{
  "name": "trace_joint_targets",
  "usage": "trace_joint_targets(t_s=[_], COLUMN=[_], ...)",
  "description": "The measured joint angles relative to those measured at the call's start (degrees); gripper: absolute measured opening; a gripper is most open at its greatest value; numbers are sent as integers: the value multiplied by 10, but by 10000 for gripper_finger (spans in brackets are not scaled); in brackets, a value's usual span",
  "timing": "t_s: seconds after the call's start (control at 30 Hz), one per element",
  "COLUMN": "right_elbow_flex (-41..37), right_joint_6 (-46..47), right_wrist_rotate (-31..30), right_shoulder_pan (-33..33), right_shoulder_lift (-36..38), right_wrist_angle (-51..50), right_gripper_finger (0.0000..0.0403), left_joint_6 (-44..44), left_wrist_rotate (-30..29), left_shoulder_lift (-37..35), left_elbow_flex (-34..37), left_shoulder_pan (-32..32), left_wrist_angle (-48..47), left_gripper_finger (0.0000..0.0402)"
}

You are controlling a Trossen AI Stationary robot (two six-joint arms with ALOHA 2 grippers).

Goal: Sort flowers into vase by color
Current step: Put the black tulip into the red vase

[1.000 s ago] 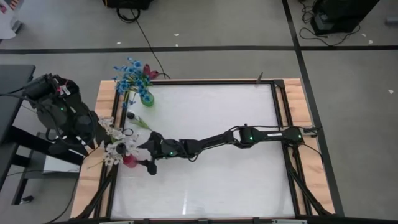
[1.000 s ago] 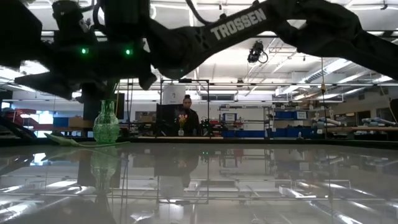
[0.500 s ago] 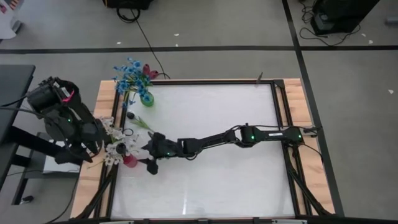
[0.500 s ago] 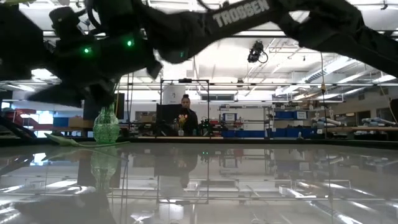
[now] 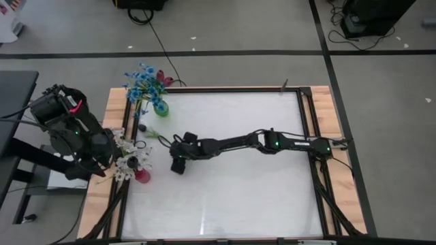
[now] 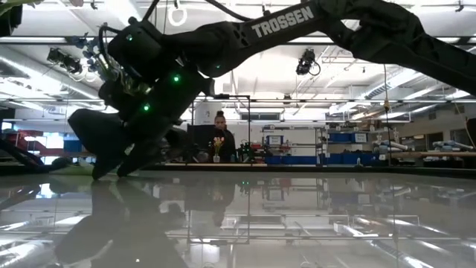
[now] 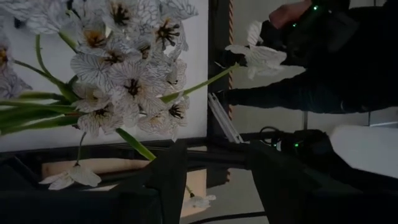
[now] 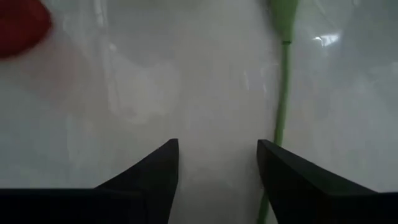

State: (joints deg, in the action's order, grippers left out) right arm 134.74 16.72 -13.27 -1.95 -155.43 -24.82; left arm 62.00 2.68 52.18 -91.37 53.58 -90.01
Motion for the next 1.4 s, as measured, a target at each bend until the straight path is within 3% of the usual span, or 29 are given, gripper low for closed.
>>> trace_joint_targets(t_s=[0.33, 0.53, 1.0, 1.17, 1.27, 1.4], right_elbow_flex=[1, 3, -30, -55, -72, -78], right_joint_6=[13, -42, -12, 1, 25, 31], right_wrist_rotate=[17, -23, 80, 79, 78, 81], right_shoulder_pan=[12, 11, 45, 39, 39, 40], right_shoulder_lift=[16, 54, 46, 47, 51, 53], right_wrist_angle=[-61, -45, -81, -73, -77, -99], right_gripper_finger=[172, 167, 166, 163, 137, 49], left_joint_6=[2, -6, -23, -26, -29, -29], left_wrist_rotate=[0, -3, -16, -16, -16, -16], left_shoulder_lift=[0, -1, -1, -1, -1, -1], left_elbow_flex=[0, 0, 0, 0, 0, 0], left_shoulder_pan=[0, 0, 0, 0, 0, 0], left_wrist_angle=[0, 0, 0, 0, 0, 0], left_gripper_finger=[178, 178, 178, 178, 178, 178])
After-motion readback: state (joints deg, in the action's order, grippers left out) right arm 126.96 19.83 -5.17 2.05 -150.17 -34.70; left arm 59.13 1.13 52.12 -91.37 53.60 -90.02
